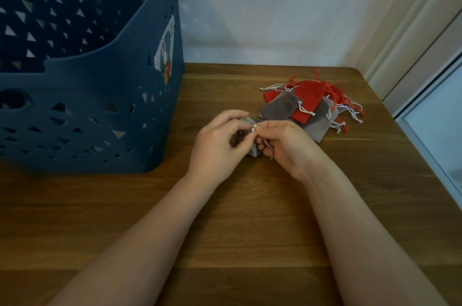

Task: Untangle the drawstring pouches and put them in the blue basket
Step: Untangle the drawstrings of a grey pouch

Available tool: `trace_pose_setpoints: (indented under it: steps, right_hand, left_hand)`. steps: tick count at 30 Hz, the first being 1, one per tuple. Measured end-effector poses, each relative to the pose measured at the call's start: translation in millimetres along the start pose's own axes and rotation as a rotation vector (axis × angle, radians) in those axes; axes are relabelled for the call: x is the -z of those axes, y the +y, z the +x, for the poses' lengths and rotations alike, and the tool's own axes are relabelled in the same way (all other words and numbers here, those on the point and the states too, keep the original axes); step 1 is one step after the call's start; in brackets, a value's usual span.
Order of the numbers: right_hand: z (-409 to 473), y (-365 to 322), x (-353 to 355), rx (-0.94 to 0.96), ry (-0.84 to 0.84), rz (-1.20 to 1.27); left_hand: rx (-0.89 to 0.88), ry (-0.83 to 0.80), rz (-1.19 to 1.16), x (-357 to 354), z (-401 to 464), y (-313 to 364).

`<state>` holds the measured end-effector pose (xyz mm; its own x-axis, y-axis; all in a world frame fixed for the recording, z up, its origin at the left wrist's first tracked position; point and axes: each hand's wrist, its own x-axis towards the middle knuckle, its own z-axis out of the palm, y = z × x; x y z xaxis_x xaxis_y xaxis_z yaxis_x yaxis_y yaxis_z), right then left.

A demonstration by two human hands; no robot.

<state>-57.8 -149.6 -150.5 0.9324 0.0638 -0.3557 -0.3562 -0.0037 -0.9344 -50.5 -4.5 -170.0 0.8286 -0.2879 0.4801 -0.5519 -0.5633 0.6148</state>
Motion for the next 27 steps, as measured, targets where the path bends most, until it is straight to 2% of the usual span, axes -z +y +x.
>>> trace_pose_setpoints:
  steps: [5, 10, 13, 16, 20, 23, 25, 27]
  right_hand:
    - [0.9, 1.7, -0.2, 0.019, -0.014, 0.016]
    - [-4.5, -3.9, 1.5, 0.015, -0.026, 0.027]
    - [-4.6, -8.8, 2.3, 0.089, 0.104, 0.077]
    - [-3.0, -11.8, 3.0, 0.216, 0.239, 0.111]
    - [-3.0, -2.8, -2.2, 0.26, 0.237, -0.062]
    - [-1.6, 0.2, -8.7, 0.303, 0.178, -0.175]
    - [0.0, -1.3, -12.0, 0.383, 0.211, -0.25]
    - [0.6, -1.5, -13.3, 0.43, 0.25, -0.286]
  left_hand:
    - [-0.054, 0.01, 0.179, 1.4, -1.3, 5.7]
    - [-0.087, -0.047, 0.312, 3.2, -0.9, 11.3]
    - [-0.001, -0.027, 0.361, 8.8, 3.4, 5.8]
    - [0.012, 0.006, 0.387, 9.5, 8.2, 6.3]
    - [0.16, -0.09, 0.193, 8.4, 8.0, 10.1]
    - [0.404, -0.189, -0.076, 15.5, 12.0, 5.6]
    - [0.516, -0.162, -0.159, 18.6, 14.4, 1.1]
    - [0.546, -0.099, -0.214, 19.8, 15.2, 1.1]
